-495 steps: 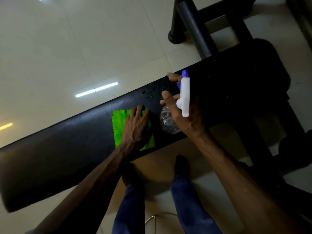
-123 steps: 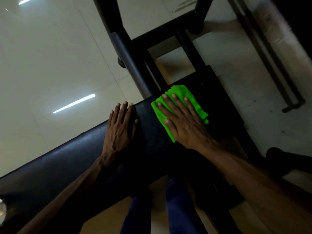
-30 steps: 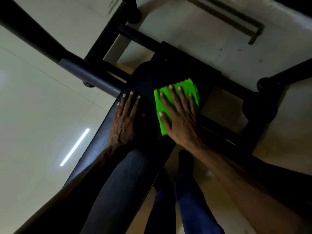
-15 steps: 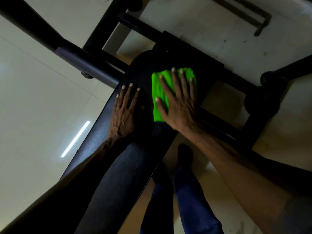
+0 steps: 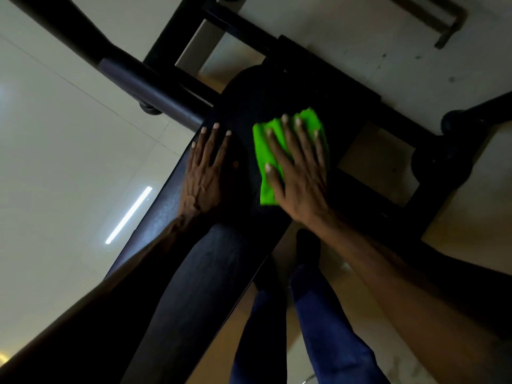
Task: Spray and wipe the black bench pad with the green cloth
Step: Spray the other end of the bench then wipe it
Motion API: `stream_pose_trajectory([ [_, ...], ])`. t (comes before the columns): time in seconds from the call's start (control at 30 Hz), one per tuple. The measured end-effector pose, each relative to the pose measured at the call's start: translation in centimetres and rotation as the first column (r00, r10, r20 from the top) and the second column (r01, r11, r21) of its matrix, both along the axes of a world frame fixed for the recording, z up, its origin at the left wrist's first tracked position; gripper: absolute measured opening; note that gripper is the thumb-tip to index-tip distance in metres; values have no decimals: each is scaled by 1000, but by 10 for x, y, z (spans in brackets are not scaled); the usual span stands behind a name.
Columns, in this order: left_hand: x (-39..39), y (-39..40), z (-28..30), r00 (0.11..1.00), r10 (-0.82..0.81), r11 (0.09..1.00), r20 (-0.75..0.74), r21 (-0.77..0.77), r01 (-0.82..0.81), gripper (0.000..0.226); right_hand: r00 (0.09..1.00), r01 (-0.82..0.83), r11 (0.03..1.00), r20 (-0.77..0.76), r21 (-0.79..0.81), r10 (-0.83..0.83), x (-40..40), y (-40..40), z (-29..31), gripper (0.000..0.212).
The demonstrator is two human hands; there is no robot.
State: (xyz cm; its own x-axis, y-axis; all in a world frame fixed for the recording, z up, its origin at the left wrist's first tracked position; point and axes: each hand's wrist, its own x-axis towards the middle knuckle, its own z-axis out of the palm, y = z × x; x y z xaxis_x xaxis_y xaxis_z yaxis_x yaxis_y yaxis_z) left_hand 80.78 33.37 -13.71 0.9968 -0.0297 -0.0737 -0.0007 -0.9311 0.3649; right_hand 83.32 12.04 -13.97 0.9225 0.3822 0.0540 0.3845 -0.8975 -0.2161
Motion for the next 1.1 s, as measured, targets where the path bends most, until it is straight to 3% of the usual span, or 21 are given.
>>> stream_pose_trajectory([
  [0.1,-7,1,6,1000,-8,1000,-20,15,8,59,986,-157,987,-51,34,159,-36,-31,-1,62],
  [0.2,-15,4,5,998,-12,999,-61,29,14,58,980,-196,980,-37,31,198,-15,-66,-7,60],
  [0.37,-35,9,1,996,55,997,-66,64,-51,59,980,198,972,-26,124,-196,47,-34,-10,58],
  [0.43,-45,12,3,989,116,992,-97,62,-111,59,972,232,969,6,87,-234,36,-9,-7,60],
  [0.53,-62,14,9,975,196,980,-109,56,-191,66,996,-93,994,16,54,92,-20,5,-4,61],
  [0.6,-71,11,14,966,240,970,-95,54,-235,68,948,-316,949,-40,15,316,-54,-7,-6,61],
  [0.7,-80,5,20,948,309,951,-70,38,-307,64,897,-440,898,-55,-22,438,-56,-44,-12,62],
  [0.8,-91,-4,17,941,334,942,-60,49,-332,63,890,-456,889,-22,-50,455,-21,-67,-11,61],
  [0.97,-116,-14,4,930,357,933,-85,64,-353,61,994,-110,994,23,4,110,9,-4,-6,61],
  [1.03,-125,-16,1,928,367,930,-70,39,-365,62,988,-155,988,23,17,155,-15,21,-7,62],
  [1.1,-128,-15,-1,927,369,929,-69,37,-367,61,950,-313,949,11,28,313,-53,26,-9,60],
])
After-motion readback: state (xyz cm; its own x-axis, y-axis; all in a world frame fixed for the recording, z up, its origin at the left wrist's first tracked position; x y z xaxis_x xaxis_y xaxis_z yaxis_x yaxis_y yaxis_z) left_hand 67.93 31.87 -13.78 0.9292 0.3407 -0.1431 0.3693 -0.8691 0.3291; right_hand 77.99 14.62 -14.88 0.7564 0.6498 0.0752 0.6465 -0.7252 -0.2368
